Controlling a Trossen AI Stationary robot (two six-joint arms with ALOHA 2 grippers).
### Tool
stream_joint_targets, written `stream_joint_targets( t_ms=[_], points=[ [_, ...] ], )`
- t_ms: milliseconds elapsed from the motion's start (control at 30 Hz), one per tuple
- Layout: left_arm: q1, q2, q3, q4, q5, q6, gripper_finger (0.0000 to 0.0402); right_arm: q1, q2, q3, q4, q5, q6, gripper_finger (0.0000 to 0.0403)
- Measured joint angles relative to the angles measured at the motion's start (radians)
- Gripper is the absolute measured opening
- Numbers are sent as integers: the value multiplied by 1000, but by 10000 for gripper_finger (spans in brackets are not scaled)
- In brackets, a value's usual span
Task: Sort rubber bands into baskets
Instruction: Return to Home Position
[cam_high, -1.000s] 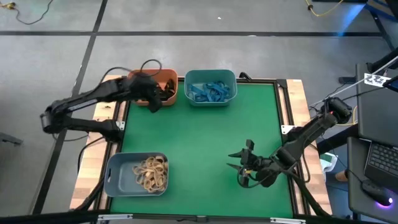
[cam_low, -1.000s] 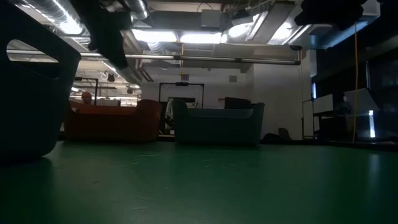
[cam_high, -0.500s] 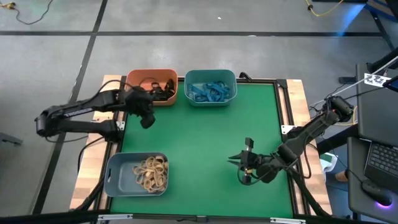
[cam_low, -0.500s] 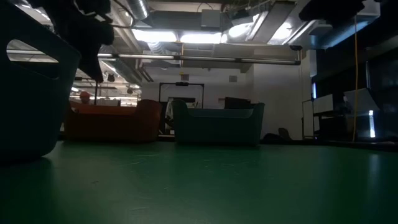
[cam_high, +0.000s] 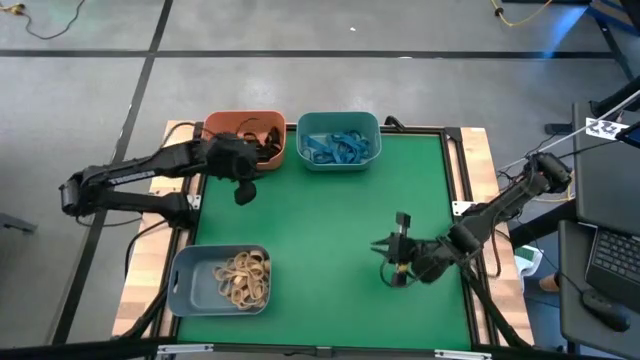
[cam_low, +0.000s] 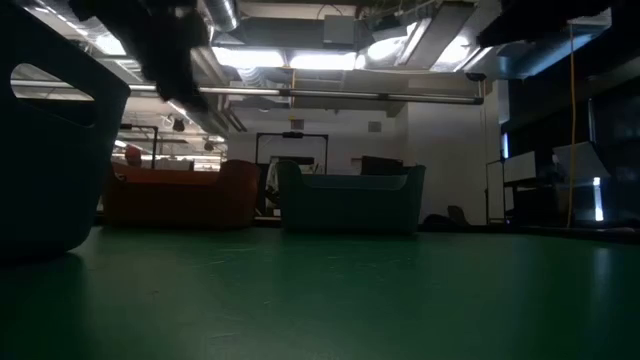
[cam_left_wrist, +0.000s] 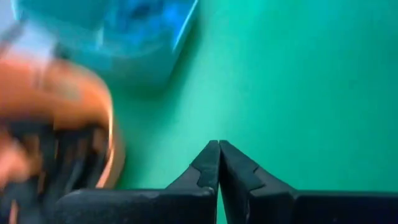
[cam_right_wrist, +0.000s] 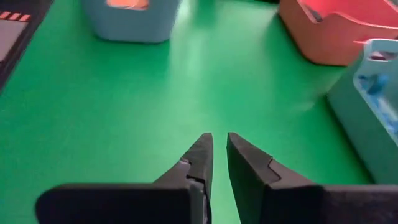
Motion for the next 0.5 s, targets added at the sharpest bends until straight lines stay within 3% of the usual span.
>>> stream_joint_targets(
  t_ms=[133,367,500],
  points=[
    [-13,-114,-73,200,65,50,1,-81,-94,-54,46,-71,-93,49],
    [-13,-297,-298,504,85,51,2,-306,-356,-323,336,-334,-250,49],
    [-13,-370,-383,577,99,22,2,-434,-525,-452,426,-498,-283,49]
  ],
)
